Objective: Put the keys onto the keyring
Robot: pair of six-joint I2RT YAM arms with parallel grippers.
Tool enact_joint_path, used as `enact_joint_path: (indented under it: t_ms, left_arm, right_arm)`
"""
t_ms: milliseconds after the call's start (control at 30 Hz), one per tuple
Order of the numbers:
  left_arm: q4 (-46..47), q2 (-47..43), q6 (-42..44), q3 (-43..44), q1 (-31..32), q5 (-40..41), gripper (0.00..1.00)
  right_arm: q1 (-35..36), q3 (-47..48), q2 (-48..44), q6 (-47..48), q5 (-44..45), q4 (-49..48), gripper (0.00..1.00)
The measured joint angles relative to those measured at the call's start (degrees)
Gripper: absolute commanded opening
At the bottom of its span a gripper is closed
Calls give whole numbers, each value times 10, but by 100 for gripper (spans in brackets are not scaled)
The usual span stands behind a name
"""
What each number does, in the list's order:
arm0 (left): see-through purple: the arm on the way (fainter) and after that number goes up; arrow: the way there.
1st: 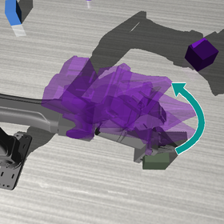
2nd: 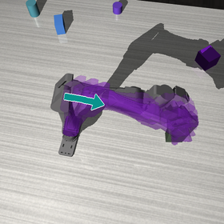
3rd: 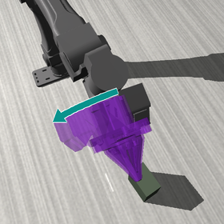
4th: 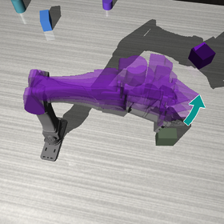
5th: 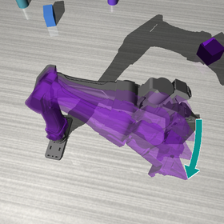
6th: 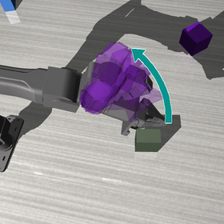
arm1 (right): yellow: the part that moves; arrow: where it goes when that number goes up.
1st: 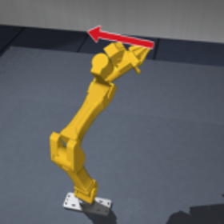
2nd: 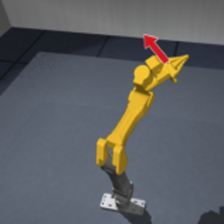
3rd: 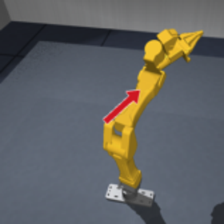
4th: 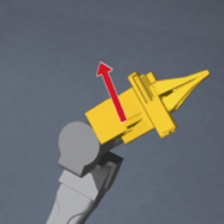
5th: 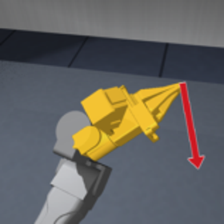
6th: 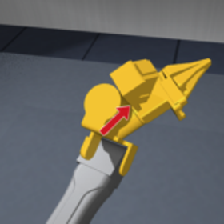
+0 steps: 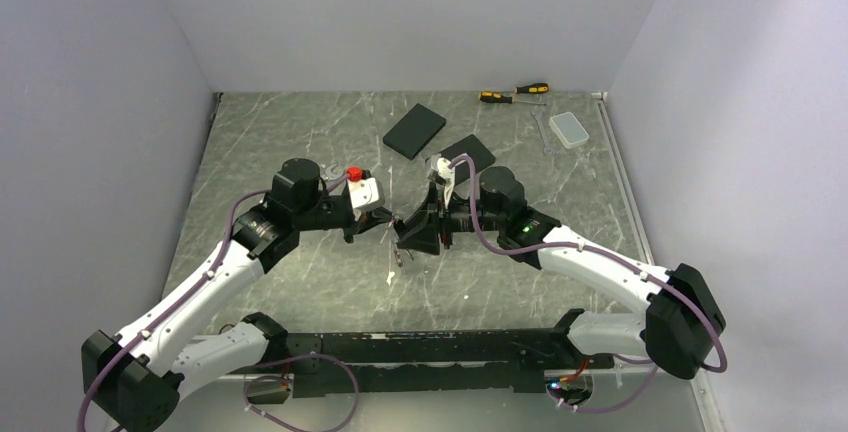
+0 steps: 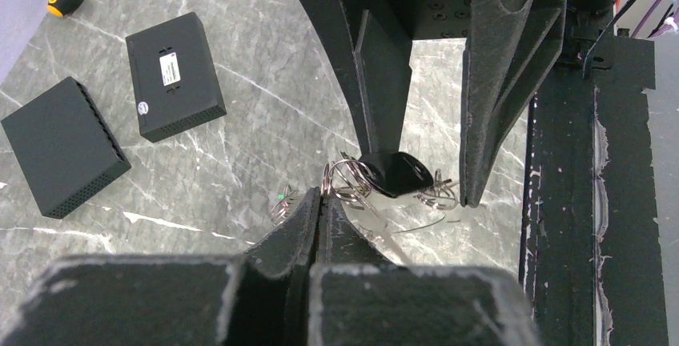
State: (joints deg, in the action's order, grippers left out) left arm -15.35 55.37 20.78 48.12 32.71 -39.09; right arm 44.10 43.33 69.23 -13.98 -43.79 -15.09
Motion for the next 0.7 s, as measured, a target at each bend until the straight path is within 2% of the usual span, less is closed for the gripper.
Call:
enact_joint_path:
  t_ms: [100,200,300,367,467,700]
  left_arm:
    - [0,0,0,0,0,0,0]
    - [0,0,0,0,0,0,0]
    - [0,0,0,0,0,0,0]
    - [0,0,0,0,0,0,0]
    - [0,0,0,0,0,0,0]
    - [0,0,0,0,0,0,0]
  right_arm:
    - [0,0,1,-1,0,0,47]
    - [0,0,1,-2,0,0,41]
    - [0,0,1,-2,2,0,26]
    - [0,0,1,-1,5,0,12]
    - [0,0,1,-2,13,2,1]
    - [0,0,1,1,19,7,0]
